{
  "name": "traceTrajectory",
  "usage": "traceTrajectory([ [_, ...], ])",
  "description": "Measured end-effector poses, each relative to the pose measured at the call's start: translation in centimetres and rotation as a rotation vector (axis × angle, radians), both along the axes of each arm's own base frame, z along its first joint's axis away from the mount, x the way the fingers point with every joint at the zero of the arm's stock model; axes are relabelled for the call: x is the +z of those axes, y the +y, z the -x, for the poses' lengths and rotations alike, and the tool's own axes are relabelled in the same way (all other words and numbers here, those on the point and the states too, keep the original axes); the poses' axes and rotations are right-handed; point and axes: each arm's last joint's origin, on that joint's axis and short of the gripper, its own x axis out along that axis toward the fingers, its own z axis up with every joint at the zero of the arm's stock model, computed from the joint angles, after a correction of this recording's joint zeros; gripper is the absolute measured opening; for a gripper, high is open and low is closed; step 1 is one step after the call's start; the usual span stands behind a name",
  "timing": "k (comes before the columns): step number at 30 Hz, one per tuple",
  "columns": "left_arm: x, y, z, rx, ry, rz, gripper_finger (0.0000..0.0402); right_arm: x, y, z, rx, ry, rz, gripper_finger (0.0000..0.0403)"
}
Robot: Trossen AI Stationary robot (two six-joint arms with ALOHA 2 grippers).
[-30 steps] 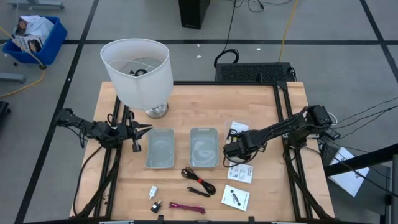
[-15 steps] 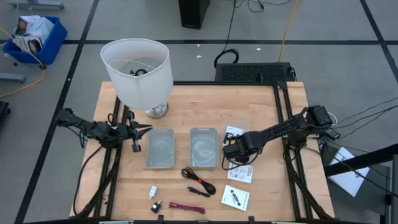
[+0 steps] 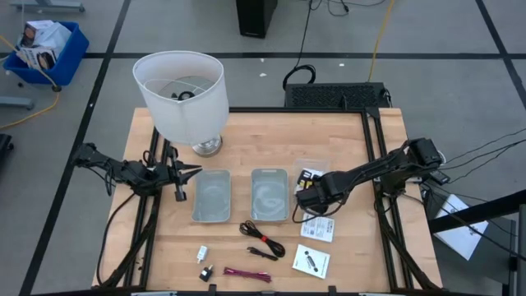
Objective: Pick and place items into bin
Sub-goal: Put the bottom right white card reader box into the transparent bin, then put the top white card reader box into the transparent bin
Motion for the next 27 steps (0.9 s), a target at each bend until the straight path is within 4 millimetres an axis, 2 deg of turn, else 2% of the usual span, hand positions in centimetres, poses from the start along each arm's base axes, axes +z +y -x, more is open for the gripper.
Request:
traceTrajectory([
  [7,0.0,0.0,0.0,0.0,0.001,0.0,0.0047,2.8,0.3,1.2,-0.043,-0.161,0.025,0.0137],
  [10,0.0,0.0,0.0,0.0,0.001,0.0,0.0047,4.4,1.0,1.8,-0.086,-0.311,0.067,0.0137],
  [14,0.0,0.0,0.0,0.0,0.001,0.0,0.0047,6.5,2.8,3.0,-0.194,-0.557,0.042,0.0114],
  [20,0.0,0.0,0.0,-0.002,-0.001,0.019,0.0047,9.4,6.5,4.1,-0.419,-0.798,-0.19,0.0034],
  [22,0.0,0.0,0.0,-0.005,-0.006,0.042,0.0047,10.0,7.8,4.5,-0.466,-0.813,-0.282,0.0009],
  [24,0.0,0.0,0.0,-0.007,-0.008,0.054,0.0047,10.2,9.0,4.6,-0.518,-0.816,-0.358,0.0008],
  [27,0.0,0.0,0.0,-0.007,-0.008,0.055,0.0047,9.4,10.8,4.7,-0.595,-0.799,-0.405,0.0005],
])
